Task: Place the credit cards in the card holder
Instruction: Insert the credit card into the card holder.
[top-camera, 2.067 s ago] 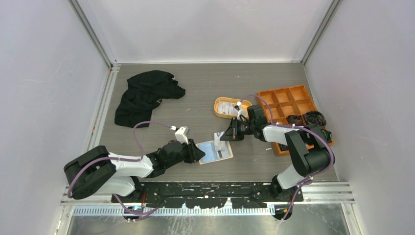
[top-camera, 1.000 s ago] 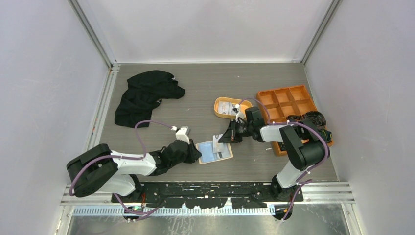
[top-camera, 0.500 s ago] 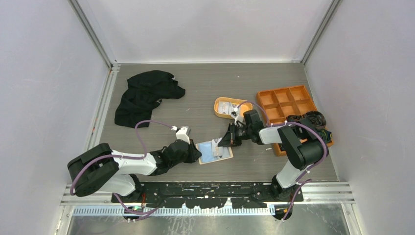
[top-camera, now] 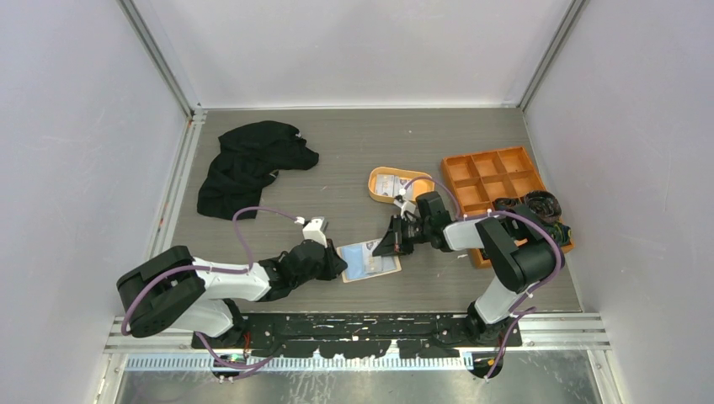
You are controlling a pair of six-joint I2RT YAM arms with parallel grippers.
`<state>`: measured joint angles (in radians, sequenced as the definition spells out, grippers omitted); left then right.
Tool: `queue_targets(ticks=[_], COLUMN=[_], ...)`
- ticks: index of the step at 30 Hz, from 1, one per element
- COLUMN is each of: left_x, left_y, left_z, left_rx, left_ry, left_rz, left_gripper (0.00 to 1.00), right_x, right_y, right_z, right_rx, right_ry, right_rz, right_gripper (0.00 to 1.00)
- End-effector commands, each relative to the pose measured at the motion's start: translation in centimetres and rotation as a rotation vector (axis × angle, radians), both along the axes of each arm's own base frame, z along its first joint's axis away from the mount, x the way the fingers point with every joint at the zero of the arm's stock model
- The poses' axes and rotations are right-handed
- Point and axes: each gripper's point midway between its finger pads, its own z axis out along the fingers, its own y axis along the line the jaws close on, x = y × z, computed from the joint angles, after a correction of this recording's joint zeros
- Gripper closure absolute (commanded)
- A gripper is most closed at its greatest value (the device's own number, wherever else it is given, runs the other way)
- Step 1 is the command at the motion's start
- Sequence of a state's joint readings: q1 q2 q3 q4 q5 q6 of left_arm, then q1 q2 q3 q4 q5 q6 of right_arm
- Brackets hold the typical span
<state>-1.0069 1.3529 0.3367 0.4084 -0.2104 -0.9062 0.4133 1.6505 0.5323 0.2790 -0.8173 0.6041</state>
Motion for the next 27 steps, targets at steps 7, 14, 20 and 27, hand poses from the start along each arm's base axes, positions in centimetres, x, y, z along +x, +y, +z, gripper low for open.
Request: queue_targets(ticks=[7, 14, 20, 27], left_x=[0.6, 0.5, 0.4, 0.4], left_y=[-0.8, -1.2, -1.5, -1.7], left_z=[0.7, 0.7, 0.6, 0.7], left_rx=[-0.011, -0.019, -0.017, -0.022], left_ry=[-0.022, -0.019, -0.015, -0.016], left_rz=[0.002, -0.010, -0.016, -0.018], left_gripper=[0.87, 0.87, 0.87, 0.87], right_x=[-0.7, -0.6, -0.5, -0.3], right_y=[0.1, 0.6, 1.2, 2.0], right_z=[-0.7, -0.5, -0.2, -0.2], right_rx=[0.003, 0.011, 0.021, 0.026], right_ry=[0.000, -0.004, -0.007, -0.017], right_rz=[0.034, 0.040, 0.060, 0.066], right_gripper=[0.99, 0.99, 0.97, 0.92])
